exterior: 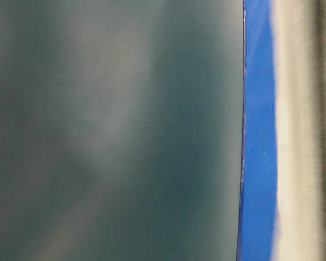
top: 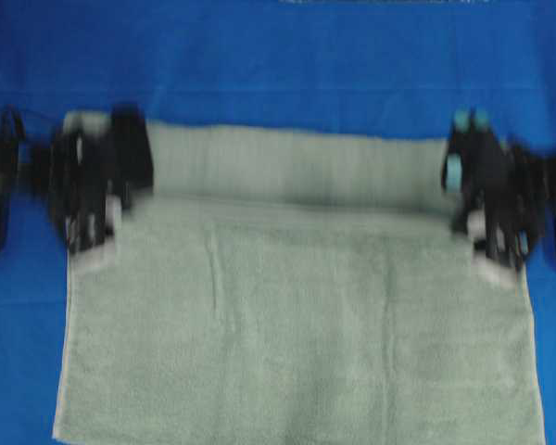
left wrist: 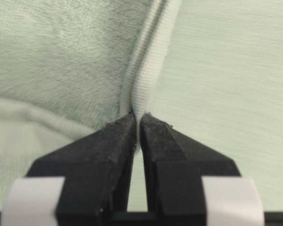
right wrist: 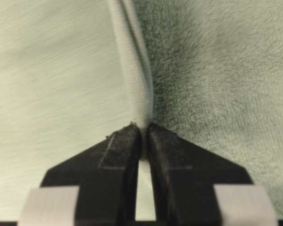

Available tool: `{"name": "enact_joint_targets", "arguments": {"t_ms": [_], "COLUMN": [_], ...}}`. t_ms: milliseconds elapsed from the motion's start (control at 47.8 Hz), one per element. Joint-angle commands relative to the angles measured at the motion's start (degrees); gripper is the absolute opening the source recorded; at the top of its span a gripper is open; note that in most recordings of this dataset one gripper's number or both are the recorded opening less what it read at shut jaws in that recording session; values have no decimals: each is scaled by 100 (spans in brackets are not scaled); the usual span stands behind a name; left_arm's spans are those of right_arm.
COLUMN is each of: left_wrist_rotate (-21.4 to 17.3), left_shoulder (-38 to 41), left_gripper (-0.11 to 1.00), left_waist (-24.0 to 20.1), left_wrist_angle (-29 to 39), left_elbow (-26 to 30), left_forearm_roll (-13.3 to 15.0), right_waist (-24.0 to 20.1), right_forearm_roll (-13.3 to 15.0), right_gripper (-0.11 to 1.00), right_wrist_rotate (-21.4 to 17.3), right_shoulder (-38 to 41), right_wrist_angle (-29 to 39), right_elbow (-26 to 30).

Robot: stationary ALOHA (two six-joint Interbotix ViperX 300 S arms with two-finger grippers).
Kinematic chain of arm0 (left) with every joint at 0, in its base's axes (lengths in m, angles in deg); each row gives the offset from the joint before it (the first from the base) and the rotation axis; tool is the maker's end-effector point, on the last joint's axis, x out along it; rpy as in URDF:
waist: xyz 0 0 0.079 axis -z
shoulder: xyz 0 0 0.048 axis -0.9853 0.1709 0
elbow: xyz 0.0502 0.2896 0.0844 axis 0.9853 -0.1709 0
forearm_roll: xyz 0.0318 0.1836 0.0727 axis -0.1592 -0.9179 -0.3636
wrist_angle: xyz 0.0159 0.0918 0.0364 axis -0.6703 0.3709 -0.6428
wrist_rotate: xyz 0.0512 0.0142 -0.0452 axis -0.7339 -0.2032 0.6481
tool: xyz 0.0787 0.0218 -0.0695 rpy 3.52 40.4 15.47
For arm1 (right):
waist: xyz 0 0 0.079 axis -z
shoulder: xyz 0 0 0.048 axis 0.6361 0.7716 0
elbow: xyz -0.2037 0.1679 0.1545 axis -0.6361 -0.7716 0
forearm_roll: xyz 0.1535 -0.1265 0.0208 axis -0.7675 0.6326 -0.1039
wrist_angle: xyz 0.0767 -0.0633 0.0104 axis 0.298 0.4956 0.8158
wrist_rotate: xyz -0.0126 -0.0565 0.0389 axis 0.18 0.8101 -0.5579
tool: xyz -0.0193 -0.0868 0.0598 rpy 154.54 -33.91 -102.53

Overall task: Fold a bath towel.
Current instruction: 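Lift the far edge and fold it toward the near edge with both grippers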

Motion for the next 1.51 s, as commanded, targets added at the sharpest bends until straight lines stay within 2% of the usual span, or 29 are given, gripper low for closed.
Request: {"name": "enact_joint_targets", "arguments": {"t_ms": [0, 84, 167, 230, 314, 439, 606, 774, 920, 1045, 1275, 1317, 1401, 1484], "left_wrist_rotate": [668, 1459, 1916, 2153, 2259, 2303, 2303, 2303, 2312, 2303, 2303, 2303, 2303, 2250], "left_shoulder": [79, 404, 773, 1028, 1362, 1802, 2215, 2347, 2391, 2408, 2399, 2382, 2347, 2312], "left_gripper": [3, 3, 3, 3, 3, 3, 3, 3, 3, 3, 6, 12, 34, 57], "left_waist": [1002, 1837, 2399, 2742, 3094, 3410, 3480, 3498, 3604, 3700, 3744, 3727, 3656, 3577], "left_wrist_angle": [-88, -158, -132, -26, 202, 483, 519, 501, 475, 272, 167, 167, 185, 246], "left_elbow": [185, 527, 940, 1292, 1705, 2215, 2707, 2874, 2848, 2821, 2777, 2751, 2707, 2681], "left_forearm_roll": [0, -26, -53, -97, -123, -123, -149, -193, -193, -185, -193, -193, -193, -202], "right_waist": [-1090, -1907, -2628, -3041, -3463, -3938, -4403, -4737, -4790, -4790, -4799, -4790, -4755, -4702], "right_forearm_roll": [53, 211, 439, 571, 686, 712, 712, 729, 853, 1072, 1107, 1099, 1134, 1178], "right_gripper": [8, 7, 7, 7, 8, 7, 8, 7, 7, 7, 8, 8, 10, 33], "right_wrist_rotate": [-791, -1723, -2593, -3023, -3419, -3832, -4324, -4983, -5265, -5273, -5273, -5273, -5273, -5273], "right_shoulder": [26, 281, 738, 1072, 1521, 2048, 2373, 2461, 2531, 2637, 2760, 2760, 2751, 2725], "right_wrist_angle": [-229, -554, -756, -773, -782, -773, -773, -800, -870, -1151, -1230, -1169, -756, -237], "right_elbow": [62, 158, 360, 554, 844, 1239, 1521, 1600, 1670, 1828, 2030, 2021, 2021, 2048]}}
